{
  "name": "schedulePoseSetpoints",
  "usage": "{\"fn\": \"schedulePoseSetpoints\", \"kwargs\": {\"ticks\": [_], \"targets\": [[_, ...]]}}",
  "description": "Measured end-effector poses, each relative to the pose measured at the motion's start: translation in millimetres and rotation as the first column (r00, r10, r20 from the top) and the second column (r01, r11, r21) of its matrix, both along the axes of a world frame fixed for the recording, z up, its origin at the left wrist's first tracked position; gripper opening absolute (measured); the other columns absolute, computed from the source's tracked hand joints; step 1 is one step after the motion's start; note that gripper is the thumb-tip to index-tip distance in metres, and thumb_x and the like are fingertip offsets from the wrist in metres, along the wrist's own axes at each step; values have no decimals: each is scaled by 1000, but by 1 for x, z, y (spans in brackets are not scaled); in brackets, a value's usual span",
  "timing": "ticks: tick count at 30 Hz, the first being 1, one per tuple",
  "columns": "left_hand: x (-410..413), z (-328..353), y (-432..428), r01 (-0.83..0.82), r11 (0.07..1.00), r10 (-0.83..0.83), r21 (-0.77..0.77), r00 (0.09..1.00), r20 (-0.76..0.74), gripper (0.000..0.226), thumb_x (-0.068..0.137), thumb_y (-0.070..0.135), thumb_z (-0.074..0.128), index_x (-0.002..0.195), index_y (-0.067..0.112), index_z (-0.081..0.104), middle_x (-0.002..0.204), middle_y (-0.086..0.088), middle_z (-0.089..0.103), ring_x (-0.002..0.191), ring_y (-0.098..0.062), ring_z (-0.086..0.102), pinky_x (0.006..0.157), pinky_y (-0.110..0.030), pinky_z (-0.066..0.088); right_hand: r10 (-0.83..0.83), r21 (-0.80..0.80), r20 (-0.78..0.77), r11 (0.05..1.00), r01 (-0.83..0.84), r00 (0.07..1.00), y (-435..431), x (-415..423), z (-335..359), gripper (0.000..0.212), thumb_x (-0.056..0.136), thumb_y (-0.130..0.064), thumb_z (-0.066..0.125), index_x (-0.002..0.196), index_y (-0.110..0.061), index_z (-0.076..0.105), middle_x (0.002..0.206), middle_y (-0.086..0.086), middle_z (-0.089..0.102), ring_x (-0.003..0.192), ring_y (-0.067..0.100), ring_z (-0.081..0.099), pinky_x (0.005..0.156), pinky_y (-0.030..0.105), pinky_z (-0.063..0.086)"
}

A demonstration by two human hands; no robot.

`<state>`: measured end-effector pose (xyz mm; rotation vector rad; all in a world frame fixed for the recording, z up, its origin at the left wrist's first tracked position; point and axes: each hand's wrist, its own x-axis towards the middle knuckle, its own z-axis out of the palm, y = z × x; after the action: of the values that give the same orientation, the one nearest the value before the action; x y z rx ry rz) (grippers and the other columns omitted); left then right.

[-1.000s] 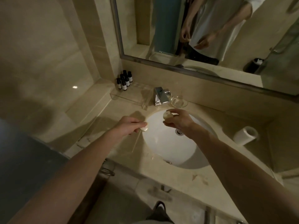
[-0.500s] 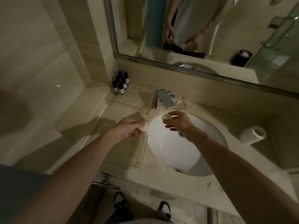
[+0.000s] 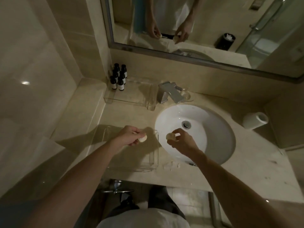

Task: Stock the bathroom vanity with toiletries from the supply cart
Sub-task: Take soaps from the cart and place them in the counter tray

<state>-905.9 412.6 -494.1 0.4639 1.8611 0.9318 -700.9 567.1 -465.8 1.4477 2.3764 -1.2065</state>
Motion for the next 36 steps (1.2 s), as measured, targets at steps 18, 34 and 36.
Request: {"fn": "schedulePoseSetpoints", "kwargs": {"ticks": [18,34,36], "targets": [[-10,-64,-38,86,981,-98,-174,993,-65,25,77,23,86,95,21,70,96,0,77,85,-13,72,83,-33,57,293,278,174,901,-332,940,-28,-50,-59,51,89,-55,66,134,-32,55,118,3,72,104,27,67,77,31,46],[13,-66,-33,83,982,-98,-168,991,-87,29,77,30,86,94,28,62,101,5,69,95,-9,65,88,-29,52,258,366,123,886,-286,958,-32,-44,-81,48,91,-59,58,131,-33,51,112,0,71,94,28,69,76,36,54],[16,-64,-32,83,985,-96,-148,992,-80,26,78,27,85,93,27,64,100,4,69,94,-8,65,85,-25,52,255,382,132,878,-287,958,-31,-45,-81,43,92,-58,57,128,-34,54,110,0,72,94,28,69,76,35,53]]}}
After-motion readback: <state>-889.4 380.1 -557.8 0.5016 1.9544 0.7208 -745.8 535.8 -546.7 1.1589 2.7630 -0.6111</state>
